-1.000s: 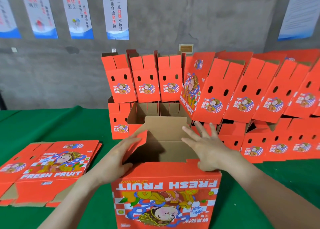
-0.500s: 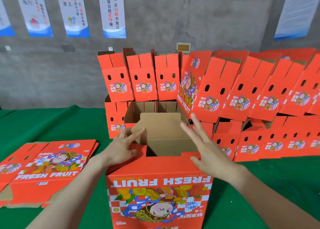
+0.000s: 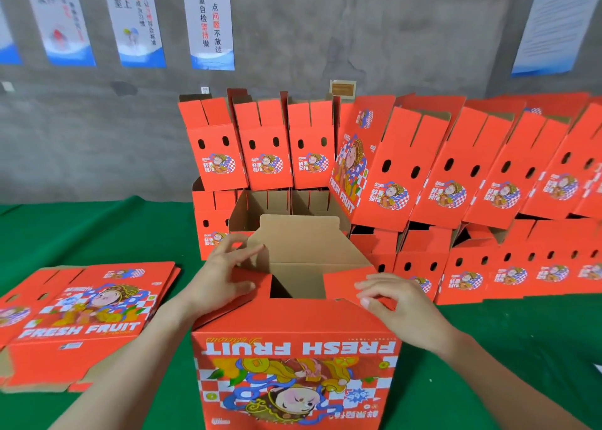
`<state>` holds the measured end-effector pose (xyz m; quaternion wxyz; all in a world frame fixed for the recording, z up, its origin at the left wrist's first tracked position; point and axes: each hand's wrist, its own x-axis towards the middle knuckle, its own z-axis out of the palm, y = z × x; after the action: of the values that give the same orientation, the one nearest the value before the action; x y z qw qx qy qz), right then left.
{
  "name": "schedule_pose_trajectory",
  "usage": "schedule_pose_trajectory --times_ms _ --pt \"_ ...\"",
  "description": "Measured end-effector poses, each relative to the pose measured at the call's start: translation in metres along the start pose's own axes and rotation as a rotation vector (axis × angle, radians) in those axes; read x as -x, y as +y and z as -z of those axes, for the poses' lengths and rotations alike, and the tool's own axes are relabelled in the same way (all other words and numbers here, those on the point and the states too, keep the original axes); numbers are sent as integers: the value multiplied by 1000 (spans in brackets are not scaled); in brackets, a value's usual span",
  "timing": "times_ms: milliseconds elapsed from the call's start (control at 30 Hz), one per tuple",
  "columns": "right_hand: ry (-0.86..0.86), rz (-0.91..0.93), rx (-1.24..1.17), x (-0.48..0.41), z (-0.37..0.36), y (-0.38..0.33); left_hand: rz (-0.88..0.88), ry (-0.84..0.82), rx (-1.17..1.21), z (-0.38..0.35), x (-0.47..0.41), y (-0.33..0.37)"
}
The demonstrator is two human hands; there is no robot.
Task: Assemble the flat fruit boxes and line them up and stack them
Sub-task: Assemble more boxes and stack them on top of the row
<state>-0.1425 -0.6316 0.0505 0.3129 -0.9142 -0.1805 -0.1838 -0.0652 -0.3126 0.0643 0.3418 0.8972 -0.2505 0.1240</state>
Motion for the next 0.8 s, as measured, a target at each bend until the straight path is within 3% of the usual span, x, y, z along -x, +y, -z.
schedule_pose_trajectory --times_ms 167,400,567,667,800 --pt "176 99 26 2 -7 -4 36 117 76 2 3 5" --pt "200 87 7 1 -7 -1 139 160 97 0 4 0" --pt "132 -93 -127 -10 2 -5 177 -146 -61 -1 0 -1" --pt "104 -133 0 -26 1 -8 226 -223 -98 1 -5 1" --pt "-190 -251 194 -50 0 -7 275 -257 -126 -1 -9 -1"
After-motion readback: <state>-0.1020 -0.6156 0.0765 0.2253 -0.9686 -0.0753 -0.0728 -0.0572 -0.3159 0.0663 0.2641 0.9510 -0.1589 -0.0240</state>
